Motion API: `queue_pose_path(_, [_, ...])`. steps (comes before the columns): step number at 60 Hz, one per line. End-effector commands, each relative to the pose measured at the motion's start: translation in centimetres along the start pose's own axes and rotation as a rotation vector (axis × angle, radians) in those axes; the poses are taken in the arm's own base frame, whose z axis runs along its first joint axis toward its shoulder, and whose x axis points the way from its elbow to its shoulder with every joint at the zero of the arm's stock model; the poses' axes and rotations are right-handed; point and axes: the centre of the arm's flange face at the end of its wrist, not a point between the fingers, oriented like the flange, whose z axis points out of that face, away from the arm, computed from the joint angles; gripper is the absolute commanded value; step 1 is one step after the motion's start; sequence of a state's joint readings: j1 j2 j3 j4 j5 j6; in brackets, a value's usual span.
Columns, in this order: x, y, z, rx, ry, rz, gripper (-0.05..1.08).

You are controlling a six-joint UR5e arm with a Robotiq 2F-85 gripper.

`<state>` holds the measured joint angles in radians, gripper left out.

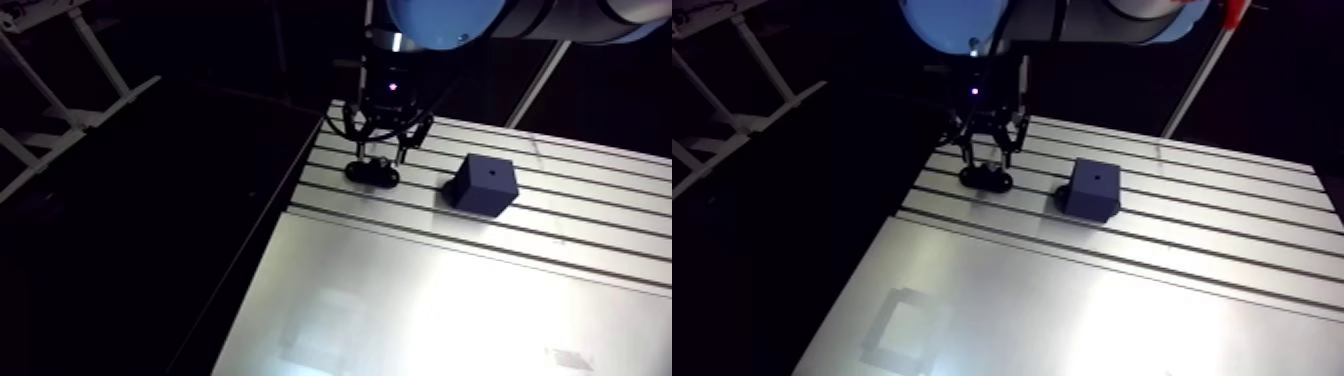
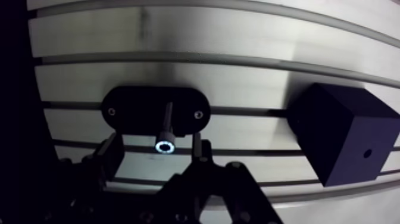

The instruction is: Pick up the M10 bolt and insert it into the hole until fully seated.

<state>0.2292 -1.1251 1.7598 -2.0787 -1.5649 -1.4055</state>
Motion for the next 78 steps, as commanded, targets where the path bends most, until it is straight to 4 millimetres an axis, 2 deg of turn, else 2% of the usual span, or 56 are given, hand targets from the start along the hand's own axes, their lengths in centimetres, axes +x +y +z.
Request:
queue_pose_path(1, [0.32,0.05,0.14,0.003,-0.002,0.0,0.37])
queue_pose_path(17, [0.38,0.12,0.22,0.004,-0.004,0.002,0.43])
queue_pose_path(78, [0.35,0.49,0.31,0.002,-0.011,0.006,0.49])
